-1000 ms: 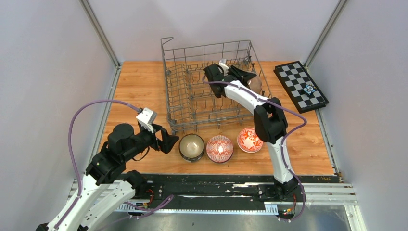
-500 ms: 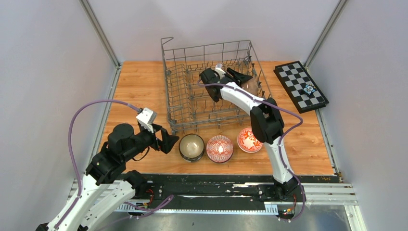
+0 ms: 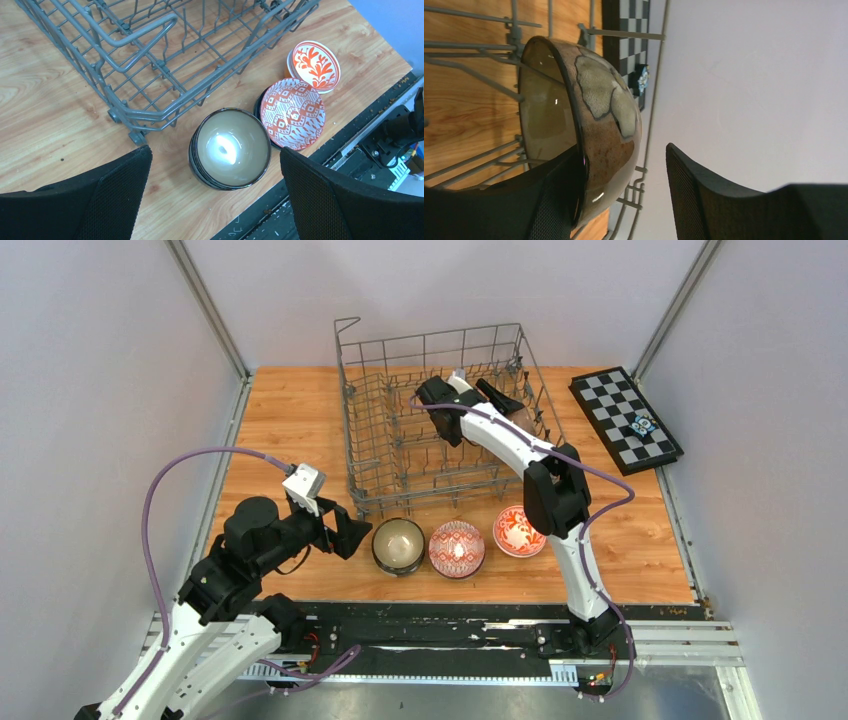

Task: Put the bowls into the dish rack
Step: Turn the bowl upside down on the dish rack.

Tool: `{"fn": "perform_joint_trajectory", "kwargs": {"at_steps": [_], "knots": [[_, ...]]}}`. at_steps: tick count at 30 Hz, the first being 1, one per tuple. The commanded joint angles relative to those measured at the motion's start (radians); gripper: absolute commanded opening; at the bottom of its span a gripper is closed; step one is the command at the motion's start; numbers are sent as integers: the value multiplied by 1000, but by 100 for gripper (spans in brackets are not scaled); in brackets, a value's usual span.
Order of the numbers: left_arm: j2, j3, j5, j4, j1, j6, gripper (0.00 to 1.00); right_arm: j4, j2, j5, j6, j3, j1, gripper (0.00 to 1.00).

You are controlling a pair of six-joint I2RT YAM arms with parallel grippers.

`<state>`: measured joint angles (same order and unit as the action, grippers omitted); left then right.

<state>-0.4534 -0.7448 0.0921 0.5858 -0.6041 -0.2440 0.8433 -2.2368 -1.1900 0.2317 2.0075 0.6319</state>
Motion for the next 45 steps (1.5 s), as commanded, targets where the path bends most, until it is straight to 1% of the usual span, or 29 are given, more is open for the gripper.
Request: {"fn": "perform_joint_trajectory", "kwargs": {"at_steps": [1,14,23,32,39,45], "knots": [[-4,10,-12,6,-7,-8,100,127,18,92,-98,50,-20,62],[-18,12,-26,7,-6,-10,100,138,87,293,-183,37,-63,63],[-31,13,-37,9,-6,-13,100,134,150,397,-202,29,-104,63],[-46,13,-46,11,-5,-15,100,108,215,461,-201,-27,-169,62],[-54,12,-53,13,-5,-15,100,81,253,512,-205,-83,-172,61],[-60,13,-59,13,-7,-18,100,70,279,550,-215,-104,-163,64]]}}
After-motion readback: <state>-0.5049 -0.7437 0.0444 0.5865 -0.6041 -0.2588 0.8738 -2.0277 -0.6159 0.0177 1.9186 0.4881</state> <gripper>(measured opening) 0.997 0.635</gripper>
